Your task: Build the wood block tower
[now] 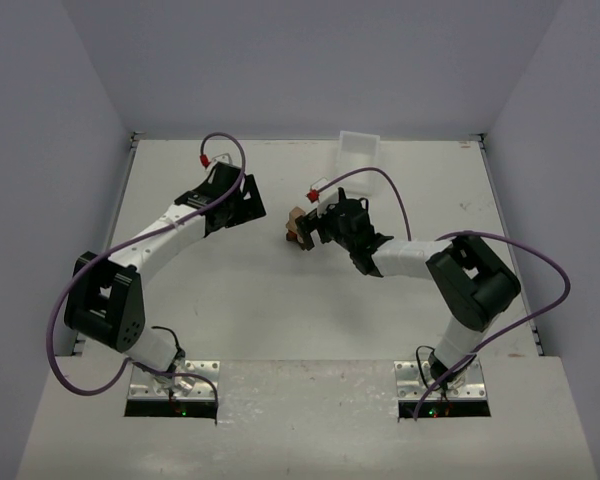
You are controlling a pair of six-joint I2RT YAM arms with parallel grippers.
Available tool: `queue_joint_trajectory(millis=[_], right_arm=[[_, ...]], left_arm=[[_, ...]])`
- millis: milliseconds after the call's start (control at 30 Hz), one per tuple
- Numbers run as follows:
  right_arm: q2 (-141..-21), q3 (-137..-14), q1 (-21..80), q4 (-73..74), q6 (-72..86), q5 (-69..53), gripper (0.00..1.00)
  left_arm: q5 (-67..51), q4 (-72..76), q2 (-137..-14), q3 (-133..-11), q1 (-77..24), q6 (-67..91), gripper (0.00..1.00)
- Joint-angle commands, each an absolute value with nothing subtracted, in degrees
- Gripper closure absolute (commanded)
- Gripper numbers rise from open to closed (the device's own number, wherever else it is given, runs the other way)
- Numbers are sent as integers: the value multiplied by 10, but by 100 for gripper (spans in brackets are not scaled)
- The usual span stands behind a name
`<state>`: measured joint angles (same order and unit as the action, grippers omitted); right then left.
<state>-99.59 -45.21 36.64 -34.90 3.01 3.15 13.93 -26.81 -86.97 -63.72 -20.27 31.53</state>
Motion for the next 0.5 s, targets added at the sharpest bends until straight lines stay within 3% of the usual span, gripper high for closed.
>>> queue_joint_trajectory(millis=[0,467], right_arm=[[-972,-449,373,-382,21,53,1],[-872,-399,374,-358,32,-43,1]], left_arm=[[142,-259,-845,-638,-196,313,0],[139,-258,-838,-635,-196,311,0]])
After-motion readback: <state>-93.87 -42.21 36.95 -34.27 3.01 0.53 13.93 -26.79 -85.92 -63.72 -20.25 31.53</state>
